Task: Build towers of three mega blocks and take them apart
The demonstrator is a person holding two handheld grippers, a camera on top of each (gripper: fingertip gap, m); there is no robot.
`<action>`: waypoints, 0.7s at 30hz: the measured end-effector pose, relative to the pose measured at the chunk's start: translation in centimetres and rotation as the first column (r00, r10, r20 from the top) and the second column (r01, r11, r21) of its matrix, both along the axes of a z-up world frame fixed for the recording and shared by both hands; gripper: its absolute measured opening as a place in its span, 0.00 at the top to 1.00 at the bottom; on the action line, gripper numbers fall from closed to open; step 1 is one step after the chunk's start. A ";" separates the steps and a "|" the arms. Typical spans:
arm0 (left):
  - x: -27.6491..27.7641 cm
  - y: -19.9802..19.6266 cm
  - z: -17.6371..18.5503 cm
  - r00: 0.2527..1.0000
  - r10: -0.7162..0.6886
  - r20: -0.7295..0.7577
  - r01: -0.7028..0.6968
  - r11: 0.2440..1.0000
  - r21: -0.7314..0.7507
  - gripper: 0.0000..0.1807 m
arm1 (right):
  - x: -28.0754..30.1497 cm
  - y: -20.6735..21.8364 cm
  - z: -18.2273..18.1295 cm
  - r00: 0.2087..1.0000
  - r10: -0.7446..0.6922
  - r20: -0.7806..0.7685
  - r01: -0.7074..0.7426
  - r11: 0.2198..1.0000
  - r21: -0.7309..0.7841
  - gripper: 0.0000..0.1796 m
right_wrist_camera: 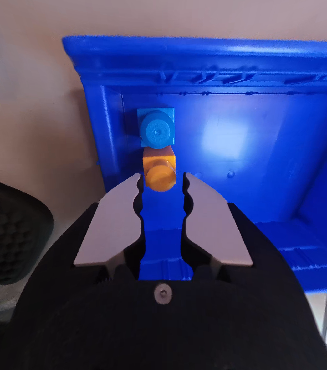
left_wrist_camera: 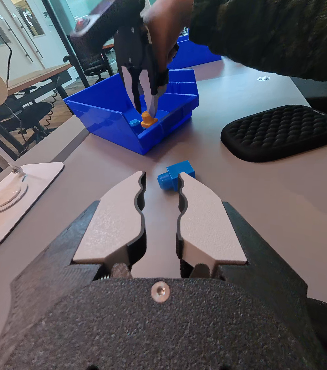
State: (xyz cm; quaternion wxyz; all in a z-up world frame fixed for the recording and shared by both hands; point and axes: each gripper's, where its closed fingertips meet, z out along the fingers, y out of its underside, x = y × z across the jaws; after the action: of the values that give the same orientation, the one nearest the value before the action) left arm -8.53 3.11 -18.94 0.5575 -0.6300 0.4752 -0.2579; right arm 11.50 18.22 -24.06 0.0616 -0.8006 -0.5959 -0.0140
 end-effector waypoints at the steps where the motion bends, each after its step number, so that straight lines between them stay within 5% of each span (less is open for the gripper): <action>1: 0.0 0.0 -0.1 1.000 0.000 -0.002 0.000 1.000 -0.001 0.84 | -0.3 0.1 0.7 1.000 0.005 -0.008 -0.005 0.999 0.034 0.78; 9: -0.1 0.2 -0.2 1.000 0.011 -0.006 -0.011 1.000 0.000 0.84 | -10.2 -5.5 5.4 0.959 0.127 -0.253 -0.090 0.984 0.152 0.77; 18: -0.4 0.4 -0.3 1.000 0.025 -0.015 -0.025 1.000 -0.002 0.84 | -15.4 -11.6 -2.7 0.976 0.050 -0.212 -0.083 0.985 -0.151 0.68; 21: -0.4 0.4 -0.3 0.999 0.027 -0.017 -0.027 1.000 -0.004 0.84 | -14.6 -12.1 -4.5 0.986 0.055 -0.155 -0.084 0.980 -0.181 0.77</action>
State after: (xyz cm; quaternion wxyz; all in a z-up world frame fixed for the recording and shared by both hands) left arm -8.97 3.55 -19.24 0.5557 -0.6396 0.4707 -0.2460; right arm -3.08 6.16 -28.60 0.0309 -0.7803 -0.6159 0.1042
